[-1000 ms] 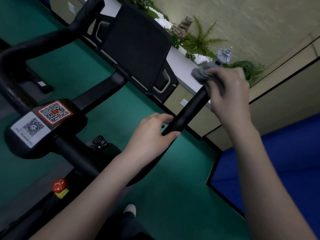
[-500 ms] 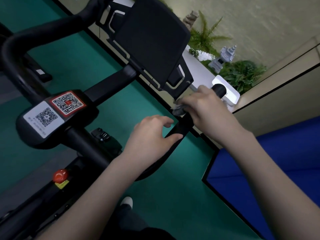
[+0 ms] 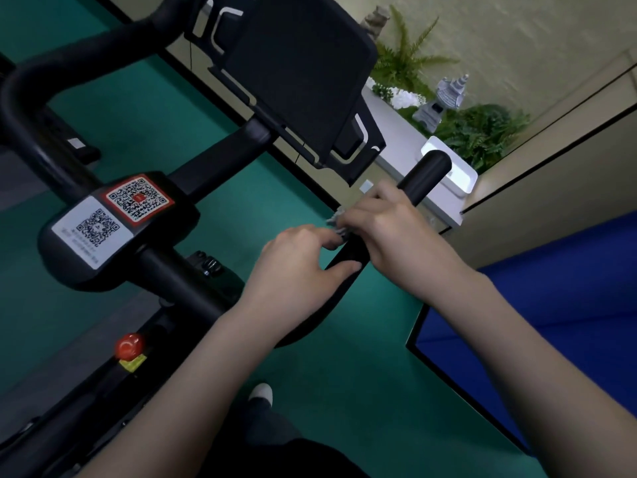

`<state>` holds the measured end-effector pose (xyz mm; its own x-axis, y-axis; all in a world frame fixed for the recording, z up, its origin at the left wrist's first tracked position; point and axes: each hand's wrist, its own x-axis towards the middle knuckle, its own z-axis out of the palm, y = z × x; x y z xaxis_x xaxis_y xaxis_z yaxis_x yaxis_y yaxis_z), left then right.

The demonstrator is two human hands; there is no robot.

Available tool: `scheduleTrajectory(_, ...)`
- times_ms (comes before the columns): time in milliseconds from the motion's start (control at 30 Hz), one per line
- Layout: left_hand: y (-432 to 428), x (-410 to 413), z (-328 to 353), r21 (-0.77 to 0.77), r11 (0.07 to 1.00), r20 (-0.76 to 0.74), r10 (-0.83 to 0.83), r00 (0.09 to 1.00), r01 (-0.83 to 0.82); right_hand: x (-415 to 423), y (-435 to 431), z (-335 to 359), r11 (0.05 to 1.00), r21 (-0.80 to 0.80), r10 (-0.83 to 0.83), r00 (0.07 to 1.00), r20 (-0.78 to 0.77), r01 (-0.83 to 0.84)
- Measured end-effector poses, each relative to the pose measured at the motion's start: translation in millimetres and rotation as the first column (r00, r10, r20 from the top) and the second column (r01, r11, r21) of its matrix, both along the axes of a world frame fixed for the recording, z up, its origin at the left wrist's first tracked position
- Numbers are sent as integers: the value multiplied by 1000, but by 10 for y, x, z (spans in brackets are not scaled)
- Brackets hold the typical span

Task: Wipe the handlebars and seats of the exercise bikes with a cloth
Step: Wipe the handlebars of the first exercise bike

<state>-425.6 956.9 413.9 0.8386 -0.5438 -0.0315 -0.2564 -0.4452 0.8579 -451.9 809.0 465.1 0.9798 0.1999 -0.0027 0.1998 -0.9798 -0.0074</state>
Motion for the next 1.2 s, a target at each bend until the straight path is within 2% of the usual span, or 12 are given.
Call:
scheduleTrajectory(133, 25, -35, 8, -10, 1000, -11, -2, 1000, 2, -22, -1, -6, 999, -32, 32, 999, 7, -31)
scheduleTrajectory(233, 0, -64, 14, -5, 1000, -40, -28, 999, 28, 14, -106, 18, 998, -64, -11, 992, 126, 19)
scheduleTrajectory(400, 3, -118, -19, -5, 999, -21, -32, 999, 31, -122, -11, -86, 999, -16, 30, 986, 163, -28)
scheduleTrajectory(533, 36, -156, -12, 2, 1000, 5, -17, 1000, 17, -117, -33, -75, 999, 38, -37, 969, 244, 28)
scheduleTrajectory(600, 73, -173, -5, 11, 1000, 25, -18, 1000, 17, -162, 46, -121, 998, 57, -42, 971, 234, 29)
scheduleTrajectory(800, 164, -268, -25, 27, 999, 63, -39, 997, 37, -251, 104, -175, 999, 41, -26, 972, 233, 17)
scheduleTrajectory(967, 190, -294, -47, 13, 999, 90, -45, 995, 44, -238, 57, -181, 996, 77, -61, 926, 372, 34)
scheduleTrajectory(1067, 196, -309, -61, -6, 999, 113, -41, 993, 42, -316, 190, -300, 992, 128, -45, 928, 370, -3)
scheduleTrajectory(1200, 197, -330, -82, -17, 999, 141, -26, 990, 28, -317, 109, -283, 996, 92, -26, 921, 388, -10)
